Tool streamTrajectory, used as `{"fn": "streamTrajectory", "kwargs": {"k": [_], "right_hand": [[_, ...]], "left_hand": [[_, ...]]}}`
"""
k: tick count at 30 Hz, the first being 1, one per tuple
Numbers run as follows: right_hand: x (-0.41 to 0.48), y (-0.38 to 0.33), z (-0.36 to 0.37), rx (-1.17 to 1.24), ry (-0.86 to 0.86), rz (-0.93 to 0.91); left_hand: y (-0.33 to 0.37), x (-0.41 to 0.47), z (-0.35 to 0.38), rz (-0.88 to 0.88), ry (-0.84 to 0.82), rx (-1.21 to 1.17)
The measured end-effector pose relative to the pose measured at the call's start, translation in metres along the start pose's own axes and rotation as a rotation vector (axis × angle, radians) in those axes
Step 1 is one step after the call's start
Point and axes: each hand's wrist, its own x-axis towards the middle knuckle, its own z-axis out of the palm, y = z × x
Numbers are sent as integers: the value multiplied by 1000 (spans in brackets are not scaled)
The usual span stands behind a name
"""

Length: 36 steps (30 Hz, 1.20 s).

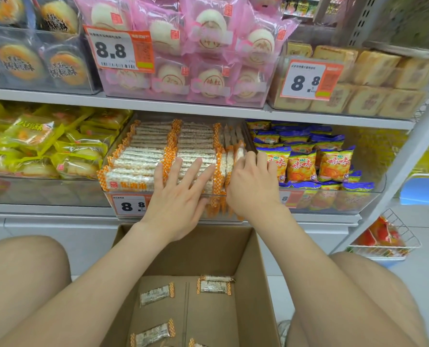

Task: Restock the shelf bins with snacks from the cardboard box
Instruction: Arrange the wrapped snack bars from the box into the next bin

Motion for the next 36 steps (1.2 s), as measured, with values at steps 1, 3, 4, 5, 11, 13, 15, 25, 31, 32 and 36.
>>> {"fn": "streamTrajectory", "kwargs": {"k": [1,3,4,5,11,13,15,25,31,32,36], "right_hand": [[0,3,1,-8,-11,-17],[2,9,4,21,-61,-64],[4,12,5,58,-95,-91],[7,16,6,99,-129,-113],[18,34,0,223,-213,-150],[10,26,-3,174,-159,-168],[1,14,0,101,-169,-229],[1,-17,13,418,-122,-250],[9,-19,11,271,-114,-265],[7,-23,10,252,-61,-294],[1,-49,11,253,17,-446]], "left_hand": [[0,0,0,-1,-1,-3],[1,0,-2,-2,-5,-7],[2,0,-3,-1,-11,-11],[2,0,-4,0,-17,-11],[0,0,-8,20,-35,-4],[-1,-1,-7,24,-38,-14],[-2,0,-7,16,-38,-31],[-29,-12,-20,-307,-4,-52],[-65,-25,-13,-244,-142,-74],[-67,-25,-12,-233,-158,-88],[-70,-25,-10,-199,-209,-84]]}}
